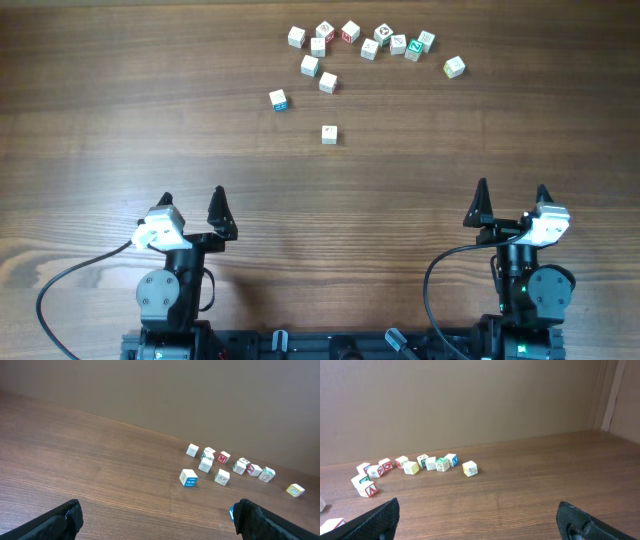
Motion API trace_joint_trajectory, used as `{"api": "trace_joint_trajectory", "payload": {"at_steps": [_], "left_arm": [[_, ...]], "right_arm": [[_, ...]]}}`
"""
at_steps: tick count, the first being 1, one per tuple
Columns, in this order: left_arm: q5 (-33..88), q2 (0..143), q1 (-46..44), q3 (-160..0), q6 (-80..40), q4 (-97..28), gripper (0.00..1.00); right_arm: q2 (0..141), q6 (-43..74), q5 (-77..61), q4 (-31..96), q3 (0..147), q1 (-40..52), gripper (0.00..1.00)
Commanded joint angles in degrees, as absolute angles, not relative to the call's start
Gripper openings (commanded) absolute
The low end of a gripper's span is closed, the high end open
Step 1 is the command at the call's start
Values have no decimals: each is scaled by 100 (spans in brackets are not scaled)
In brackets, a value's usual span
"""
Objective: Form a tower
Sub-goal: 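Raise the left arm from rest toward the block cluster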
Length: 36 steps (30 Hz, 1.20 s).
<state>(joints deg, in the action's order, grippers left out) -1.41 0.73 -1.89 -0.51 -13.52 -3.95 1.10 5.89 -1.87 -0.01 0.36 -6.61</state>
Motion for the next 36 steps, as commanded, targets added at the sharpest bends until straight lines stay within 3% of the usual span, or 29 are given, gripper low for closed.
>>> {"api": "trace_joint_trajectory", "payload": {"at_steps": [1, 15, 22, 27, 31, 36], "left_arm": [[-134, 43, -224, -34, -1219, -408, 100], [-130, 43, -224, -34, -1232, -403, 100], [943, 43, -224, -154, -1260, -434, 100], [963, 106, -224, -902, -1238, -875, 100], [965, 805, -226, -1601, -1238, -1085, 100], [1413, 2744, -224, -3197, -1240, -1455, 100]], "right_arm": [[80, 506, -132, -21, 30, -637, 100], [80, 508, -132, -21, 30, -637, 100], [80, 506, -132, -21, 30, -637, 100], [80, 506, -132, -21, 30, -637, 100], [80, 506, -132, -21, 30, -637, 100], [80, 506, -132, -21, 30, -637, 100]]}}
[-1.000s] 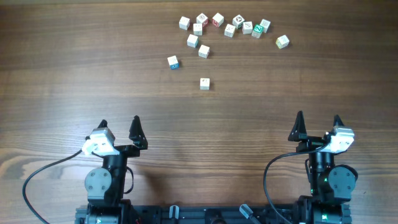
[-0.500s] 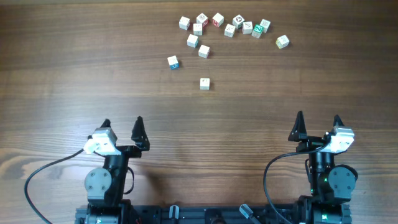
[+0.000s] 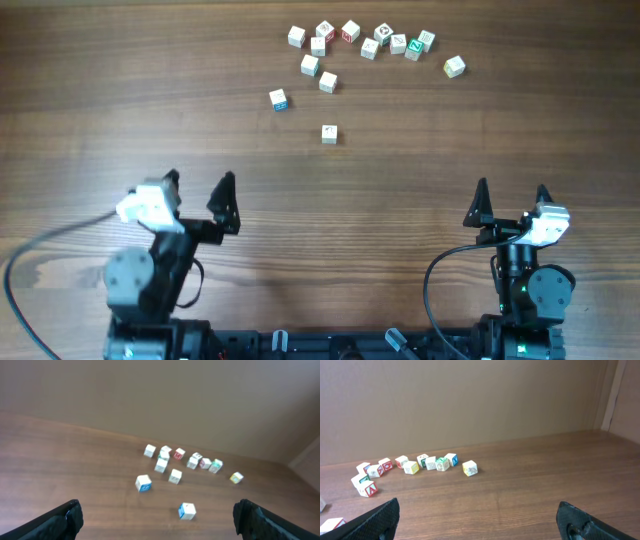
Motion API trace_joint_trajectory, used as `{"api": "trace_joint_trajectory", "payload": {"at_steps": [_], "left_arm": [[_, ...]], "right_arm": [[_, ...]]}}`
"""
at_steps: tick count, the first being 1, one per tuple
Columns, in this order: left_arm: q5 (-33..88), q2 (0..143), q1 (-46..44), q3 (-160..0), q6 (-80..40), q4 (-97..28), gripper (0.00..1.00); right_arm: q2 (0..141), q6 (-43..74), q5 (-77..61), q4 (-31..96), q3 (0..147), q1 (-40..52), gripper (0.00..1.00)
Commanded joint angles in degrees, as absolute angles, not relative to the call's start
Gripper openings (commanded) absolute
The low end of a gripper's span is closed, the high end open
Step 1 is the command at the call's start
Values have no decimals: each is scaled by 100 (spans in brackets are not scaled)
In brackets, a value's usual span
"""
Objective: Form a tower
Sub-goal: 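Raise the left arm from rest toward the block cluster, then reach the left gripper to a white block near the cluster and grasp it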
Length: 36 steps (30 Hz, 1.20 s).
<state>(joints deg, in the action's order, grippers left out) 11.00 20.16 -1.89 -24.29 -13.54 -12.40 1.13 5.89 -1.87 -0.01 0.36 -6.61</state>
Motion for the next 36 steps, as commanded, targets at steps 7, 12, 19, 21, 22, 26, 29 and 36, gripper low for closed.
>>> {"api": "trace_joint_trajectory", "payload": {"at_steps": [7, 12, 19, 21, 22, 26, 29, 36], "left_arm": [[1778, 4397, -226, -5260, -1238, -3588, 100], [2340, 4405, -226, -5258, -1238, -4032, 100], [2410, 5575, -690, -5959, -1269, -4042, 99], [2141, 6416, -963, -6517, -1260, -4101, 99], [2075, 6796, -1085, -6737, -1258, -4101, 100], [1894, 8121, -1601, -7203, -1258, -4073, 99], [1234, 8729, -2141, -7203, -1260, -3815, 100], [93, 9872, -2759, -7203, -1573, -2845, 98]], "right_arm": [[80, 506, -132, -21, 30, -637, 100], [80, 506, -132, -21, 30, -637, 100], [80, 506, -132, -21, 30, -637, 100], [80, 506, -132, -21, 30, -637, 100], [80, 504, -132, -21, 30, -637, 100], [80, 504, -132, -21, 30, -637, 100], [80, 506, -132, -21, 30, -637, 100], [80, 506, -132, -21, 30, -637, 100]]}}
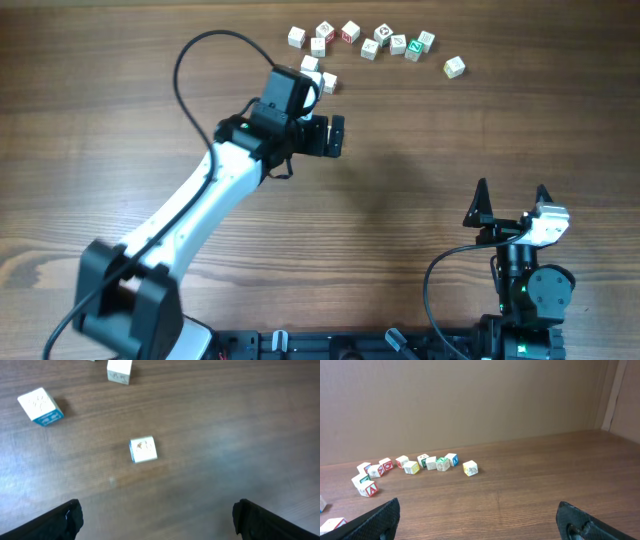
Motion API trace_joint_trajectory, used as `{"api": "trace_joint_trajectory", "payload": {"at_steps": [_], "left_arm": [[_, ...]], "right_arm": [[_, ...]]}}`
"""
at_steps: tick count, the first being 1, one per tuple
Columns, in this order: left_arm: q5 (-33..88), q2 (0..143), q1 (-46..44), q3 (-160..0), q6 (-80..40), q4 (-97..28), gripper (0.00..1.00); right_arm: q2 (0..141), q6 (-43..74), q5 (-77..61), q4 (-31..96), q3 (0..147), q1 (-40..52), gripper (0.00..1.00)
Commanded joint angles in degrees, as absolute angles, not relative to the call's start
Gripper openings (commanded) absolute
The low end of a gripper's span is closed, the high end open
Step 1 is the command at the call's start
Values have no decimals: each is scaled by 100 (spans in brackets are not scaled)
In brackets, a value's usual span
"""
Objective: Form a tower
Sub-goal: 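Reach the left gripper to a white block near the cluster and grasp it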
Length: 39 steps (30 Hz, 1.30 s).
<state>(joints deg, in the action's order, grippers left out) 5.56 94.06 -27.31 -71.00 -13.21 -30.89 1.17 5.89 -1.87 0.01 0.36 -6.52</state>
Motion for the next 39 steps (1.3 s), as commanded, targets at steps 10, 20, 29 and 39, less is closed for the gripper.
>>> {"api": "trace_joint_trajectory", "payload": {"at_steps": [10, 20, 29, 39], "left_arm": [[-95, 10991, -2764, -7203, -2027, -1857, 87], [-73, 11780, -3096, -7203, -2580, -1509, 51], [-532, 11773, -3301, -8138, -2447, -2530, 19], [-676, 11799, -3664, -8348, -2447, -3562, 20]], "right_arm": [[80, 504, -132, -21, 30, -637, 100], [80, 506, -132, -21, 30, -637, 100], [80, 504, -132, -21, 30, -637, 100], [80, 506, -132, -21, 30, -637, 100]]}}
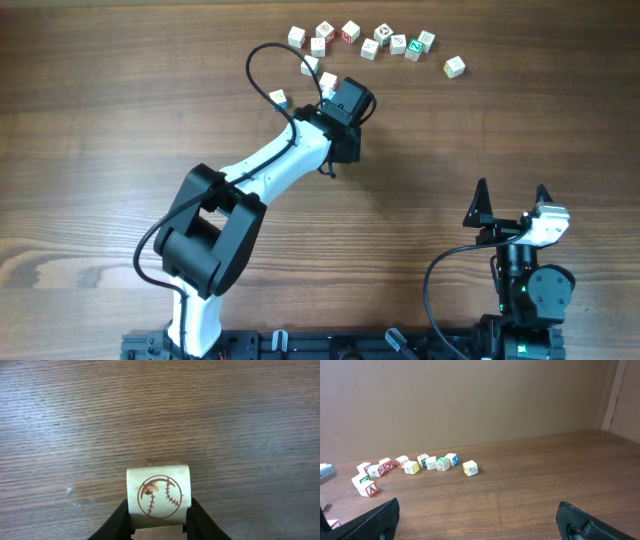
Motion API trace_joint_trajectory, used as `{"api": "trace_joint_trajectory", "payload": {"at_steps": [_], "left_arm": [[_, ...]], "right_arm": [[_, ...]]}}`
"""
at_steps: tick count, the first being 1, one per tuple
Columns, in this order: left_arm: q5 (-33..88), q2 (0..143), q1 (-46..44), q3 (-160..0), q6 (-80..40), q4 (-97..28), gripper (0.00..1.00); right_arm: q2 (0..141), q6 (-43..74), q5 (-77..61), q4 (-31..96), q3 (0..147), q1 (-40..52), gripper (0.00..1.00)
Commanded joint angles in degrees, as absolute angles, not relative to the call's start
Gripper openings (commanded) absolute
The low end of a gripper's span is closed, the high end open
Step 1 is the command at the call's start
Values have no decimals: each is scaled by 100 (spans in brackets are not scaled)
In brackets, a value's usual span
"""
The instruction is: Form a tower
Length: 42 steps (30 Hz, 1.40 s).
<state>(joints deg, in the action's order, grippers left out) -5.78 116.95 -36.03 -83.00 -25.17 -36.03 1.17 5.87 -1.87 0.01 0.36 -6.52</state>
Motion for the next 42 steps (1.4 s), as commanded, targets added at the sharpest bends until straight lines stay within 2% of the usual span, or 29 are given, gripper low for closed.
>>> {"api": "trace_joint_trajectory", "payload": {"at_steps": [1, 12, 14, 18, 19, 27, 38, 40, 41, 42], "left_arm": [[-722, 11799, -3653, -8348, -2447, -3546, 20], [-886, 12394, -3653, -8348, -2427, -3430, 22], [-886, 12392, -3653, -8348, -2427, -3420, 25], [-801, 12387, -3656, -8348, -2429, -3435, 41], [-753, 12385, -3656, -8348, -2427, -3435, 42], [-714, 12289, -3653, -8350, -2449, -3496, 36], [-716, 12248, -3653, -8359, -2821, -3498, 37], [-716, 12245, -3653, -8359, -2814, -3500, 48], [-716, 12245, -3653, -8359, -2812, -3500, 59], [-716, 12245, -3653, -8359, -2812, -3503, 79]], "right_arm": [[80, 504, -132, -21, 30, -637, 100], [80, 506, -132, -21, 30, -637, 100], [80, 504, -132, -21, 30, -637, 100], [80, 506, -132, -21, 30, -637, 100], [80, 504, -132, -21, 30, -637, 100], [80, 506, -132, -21, 30, -637, 100], [80, 506, -132, -21, 30, -637, 100], [80, 504, -132, -21, 30, -637, 100], [80, 506, -132, -21, 30, -637, 100], [80, 506, -132, -21, 30, -637, 100]]}}
